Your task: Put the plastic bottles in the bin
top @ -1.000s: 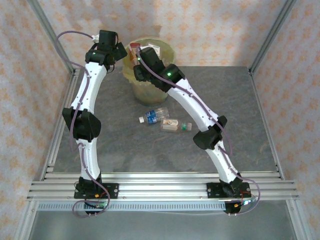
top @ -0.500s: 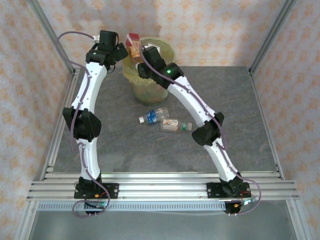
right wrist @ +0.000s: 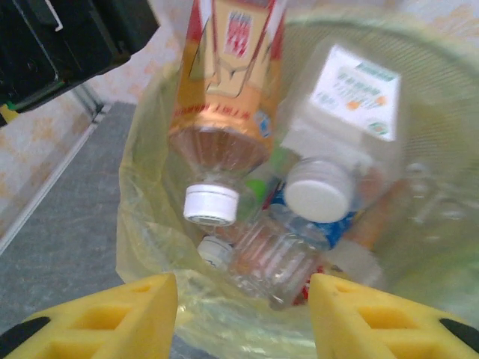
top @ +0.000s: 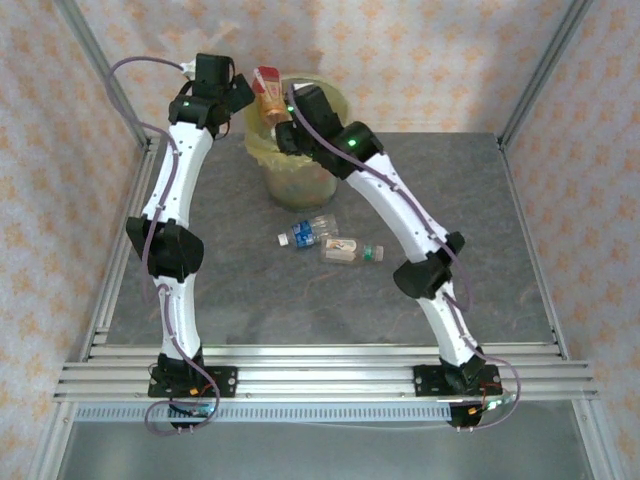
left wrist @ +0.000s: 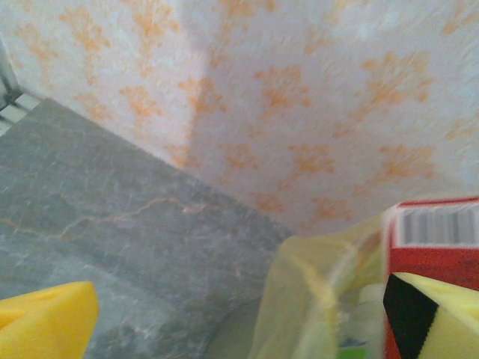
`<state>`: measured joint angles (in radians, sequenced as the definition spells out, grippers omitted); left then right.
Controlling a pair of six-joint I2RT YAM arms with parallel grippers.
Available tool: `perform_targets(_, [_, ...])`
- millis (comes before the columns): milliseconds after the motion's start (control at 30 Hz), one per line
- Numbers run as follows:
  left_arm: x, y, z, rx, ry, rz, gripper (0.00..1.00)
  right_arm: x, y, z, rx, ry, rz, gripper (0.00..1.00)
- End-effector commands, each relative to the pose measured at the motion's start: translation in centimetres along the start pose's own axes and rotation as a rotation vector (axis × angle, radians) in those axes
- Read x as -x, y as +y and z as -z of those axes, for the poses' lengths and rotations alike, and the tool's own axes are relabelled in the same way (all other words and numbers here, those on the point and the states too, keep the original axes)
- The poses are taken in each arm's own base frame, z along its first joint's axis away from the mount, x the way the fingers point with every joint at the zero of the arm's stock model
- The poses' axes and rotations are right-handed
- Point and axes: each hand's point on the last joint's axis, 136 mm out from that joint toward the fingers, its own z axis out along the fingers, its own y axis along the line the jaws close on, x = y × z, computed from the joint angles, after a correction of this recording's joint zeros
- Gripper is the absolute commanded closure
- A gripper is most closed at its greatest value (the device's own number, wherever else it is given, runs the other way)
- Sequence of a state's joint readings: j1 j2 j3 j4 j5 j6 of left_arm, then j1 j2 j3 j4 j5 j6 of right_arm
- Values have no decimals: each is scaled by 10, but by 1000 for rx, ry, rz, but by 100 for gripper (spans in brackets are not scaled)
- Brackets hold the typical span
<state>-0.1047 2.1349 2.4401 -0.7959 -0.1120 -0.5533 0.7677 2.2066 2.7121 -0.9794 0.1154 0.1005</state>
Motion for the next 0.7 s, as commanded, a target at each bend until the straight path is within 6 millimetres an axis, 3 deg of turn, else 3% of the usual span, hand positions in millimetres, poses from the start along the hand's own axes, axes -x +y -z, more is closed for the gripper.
perform_targets(0, [30, -18, 10, -71, -102, 81, 0, 19, -43, 40, -184, -70, -32, 50])
perform_targets(167, [24, -45, -3, -166, -74, 66, 6, 10, -75, 54, -309, -62, -35, 47])
perform_targets(400, [-16, -75, -29, -298, 50, -4, 21, -31, -117, 59, -359, 1, -88, 42])
perform_targets(667, [-43, -73, -33, -304, 126, -182, 28, -91, -161, 63, -362, 90, -211, 41])
